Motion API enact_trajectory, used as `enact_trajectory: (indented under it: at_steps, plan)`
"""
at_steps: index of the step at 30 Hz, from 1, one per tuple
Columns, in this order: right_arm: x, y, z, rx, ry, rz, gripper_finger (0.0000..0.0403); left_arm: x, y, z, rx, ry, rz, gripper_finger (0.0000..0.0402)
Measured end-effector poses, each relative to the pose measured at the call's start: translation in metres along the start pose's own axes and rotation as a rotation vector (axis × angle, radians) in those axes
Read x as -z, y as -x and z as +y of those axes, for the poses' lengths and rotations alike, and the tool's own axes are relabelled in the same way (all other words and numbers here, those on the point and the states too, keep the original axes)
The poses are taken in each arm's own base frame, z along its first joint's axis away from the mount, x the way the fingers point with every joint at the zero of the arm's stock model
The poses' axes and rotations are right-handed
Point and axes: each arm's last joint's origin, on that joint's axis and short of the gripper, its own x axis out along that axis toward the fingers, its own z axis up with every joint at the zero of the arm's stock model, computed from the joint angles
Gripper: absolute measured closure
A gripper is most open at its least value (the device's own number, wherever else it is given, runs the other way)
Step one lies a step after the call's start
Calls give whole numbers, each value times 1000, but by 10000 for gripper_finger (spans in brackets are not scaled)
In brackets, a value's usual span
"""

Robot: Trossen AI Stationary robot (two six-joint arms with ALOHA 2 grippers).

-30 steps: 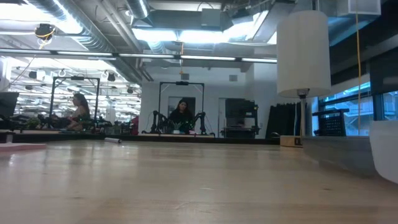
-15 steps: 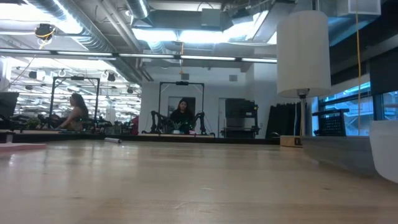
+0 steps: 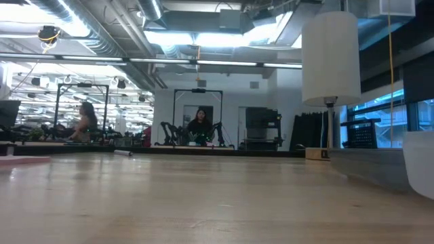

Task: Pack school essentials
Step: Put the red scissor into the supply box, then move the school supply box

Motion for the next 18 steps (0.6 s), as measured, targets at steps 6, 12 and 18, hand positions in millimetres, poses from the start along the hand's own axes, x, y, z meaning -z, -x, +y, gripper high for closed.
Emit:
enact_trajectory:
  at_steps: [6,12,18]
  plan:
    - [-1,-6,-5,19,-13,4,362,0,0,0,0,0,0,354]
    - [-8,-6,-7,22,-27,1,334,0,0,0,0,0,0,354]
    - [-13,-6,-9,34,-36,4,284,0,0,0,0,0,0,354]
